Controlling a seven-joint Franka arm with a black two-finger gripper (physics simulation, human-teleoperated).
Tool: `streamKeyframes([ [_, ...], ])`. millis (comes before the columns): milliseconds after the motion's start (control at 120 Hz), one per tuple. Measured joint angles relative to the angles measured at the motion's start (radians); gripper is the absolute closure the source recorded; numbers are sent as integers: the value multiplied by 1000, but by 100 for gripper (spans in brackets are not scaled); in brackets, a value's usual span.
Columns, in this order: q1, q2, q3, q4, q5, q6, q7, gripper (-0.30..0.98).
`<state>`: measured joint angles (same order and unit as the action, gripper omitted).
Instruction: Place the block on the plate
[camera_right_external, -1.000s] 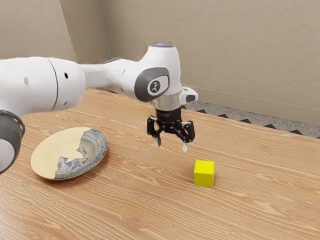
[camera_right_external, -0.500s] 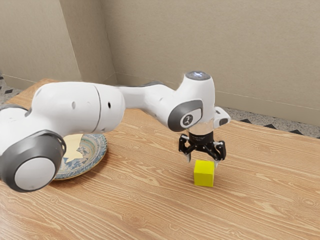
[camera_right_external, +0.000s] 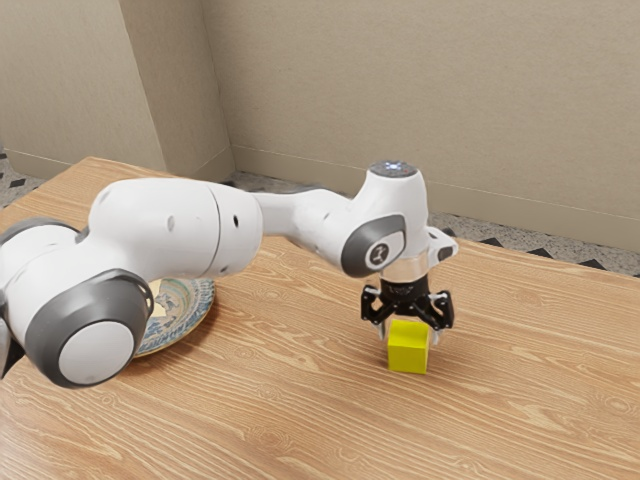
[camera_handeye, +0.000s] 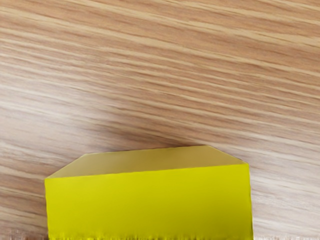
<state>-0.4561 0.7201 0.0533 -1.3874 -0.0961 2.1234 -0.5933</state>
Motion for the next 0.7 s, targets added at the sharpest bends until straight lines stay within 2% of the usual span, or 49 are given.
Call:
streamKeyframes([
  [200, 0, 6, 0, -23, -22, 3, -12, 0],
  [433, 0, 22, 0, -24, -16, 16, -16, 1],
  [700, 0, 15, 0, -24, -12, 24, -18, 22],
])
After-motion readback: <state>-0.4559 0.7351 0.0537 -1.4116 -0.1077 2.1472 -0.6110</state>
